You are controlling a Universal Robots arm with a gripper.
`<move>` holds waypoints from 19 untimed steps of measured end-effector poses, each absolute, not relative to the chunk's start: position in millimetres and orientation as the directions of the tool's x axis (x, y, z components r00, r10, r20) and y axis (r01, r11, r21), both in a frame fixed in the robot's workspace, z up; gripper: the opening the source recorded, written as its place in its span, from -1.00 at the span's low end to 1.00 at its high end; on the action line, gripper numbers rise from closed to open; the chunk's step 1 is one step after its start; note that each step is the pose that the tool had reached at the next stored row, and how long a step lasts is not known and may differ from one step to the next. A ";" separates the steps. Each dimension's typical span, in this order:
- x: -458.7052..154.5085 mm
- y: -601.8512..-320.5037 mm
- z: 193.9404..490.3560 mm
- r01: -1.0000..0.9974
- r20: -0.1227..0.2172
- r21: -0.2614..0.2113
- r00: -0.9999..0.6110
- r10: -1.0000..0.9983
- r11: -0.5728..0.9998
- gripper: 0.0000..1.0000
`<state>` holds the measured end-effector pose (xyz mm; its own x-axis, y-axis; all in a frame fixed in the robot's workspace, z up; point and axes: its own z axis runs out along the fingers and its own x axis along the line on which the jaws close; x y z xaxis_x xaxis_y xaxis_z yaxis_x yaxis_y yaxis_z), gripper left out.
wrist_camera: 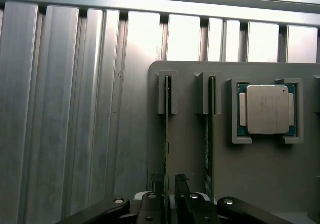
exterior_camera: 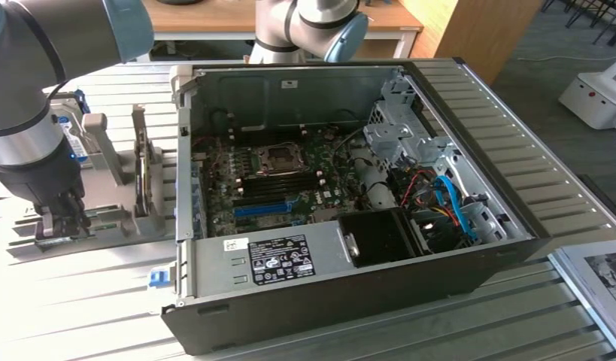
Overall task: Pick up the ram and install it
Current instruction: 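Pick up the ram and move it above insertion slot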
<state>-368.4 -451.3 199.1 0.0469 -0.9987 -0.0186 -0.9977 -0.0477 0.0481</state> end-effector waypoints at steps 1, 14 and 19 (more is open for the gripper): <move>-368.4 -451.3 199.1 -0.998 -0.019 0.048 0.047 -0.999 -0.048 -0.53; -368.4 -451.3 199.8 -0.998 -0.019 0.048 0.047 -0.999 -0.048 -0.53; -368.4 -451.3 199.9 -0.998 -0.019 0.048 0.047 -0.999 -0.048 -0.53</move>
<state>-368.4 -451.3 199.9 0.0468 -0.9987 -0.0186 -0.9977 -0.0477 0.0480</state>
